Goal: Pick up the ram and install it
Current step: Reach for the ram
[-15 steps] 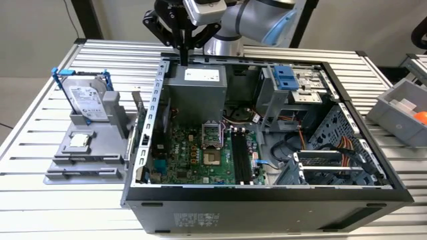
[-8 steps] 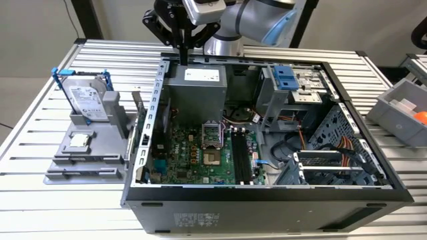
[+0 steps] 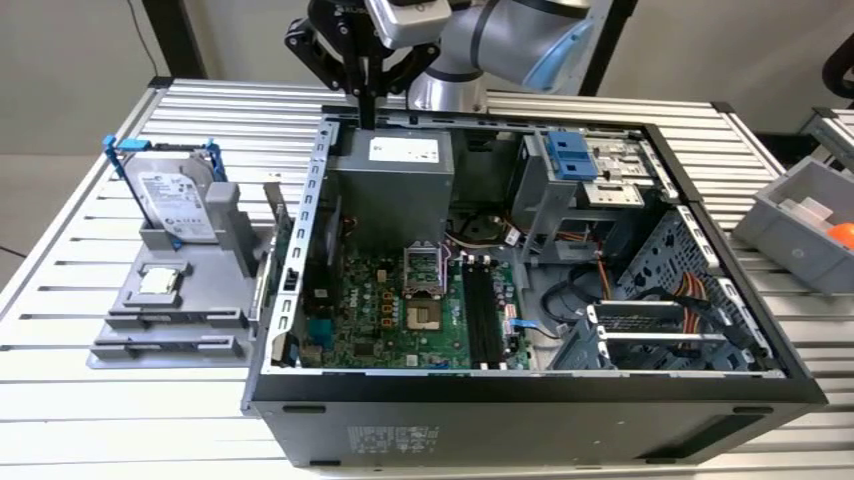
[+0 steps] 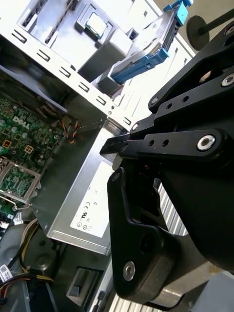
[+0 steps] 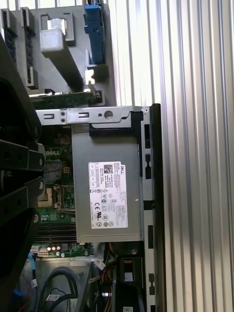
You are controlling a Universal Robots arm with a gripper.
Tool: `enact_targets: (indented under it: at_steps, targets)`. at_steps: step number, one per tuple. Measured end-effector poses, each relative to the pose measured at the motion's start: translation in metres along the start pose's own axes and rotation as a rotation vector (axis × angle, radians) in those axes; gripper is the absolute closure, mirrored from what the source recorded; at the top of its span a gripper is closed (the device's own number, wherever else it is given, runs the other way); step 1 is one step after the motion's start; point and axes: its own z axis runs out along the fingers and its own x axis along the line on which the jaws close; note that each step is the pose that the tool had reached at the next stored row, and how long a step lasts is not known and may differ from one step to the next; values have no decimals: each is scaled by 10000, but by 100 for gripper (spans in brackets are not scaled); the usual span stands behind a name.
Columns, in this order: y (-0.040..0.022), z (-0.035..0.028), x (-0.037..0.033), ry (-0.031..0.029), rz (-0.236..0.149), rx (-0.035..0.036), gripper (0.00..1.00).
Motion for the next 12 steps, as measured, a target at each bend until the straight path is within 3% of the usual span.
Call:
enact_targets:
  at_steps: [12]
  targets:
    - [30, 1, 7, 0, 0, 0, 100]
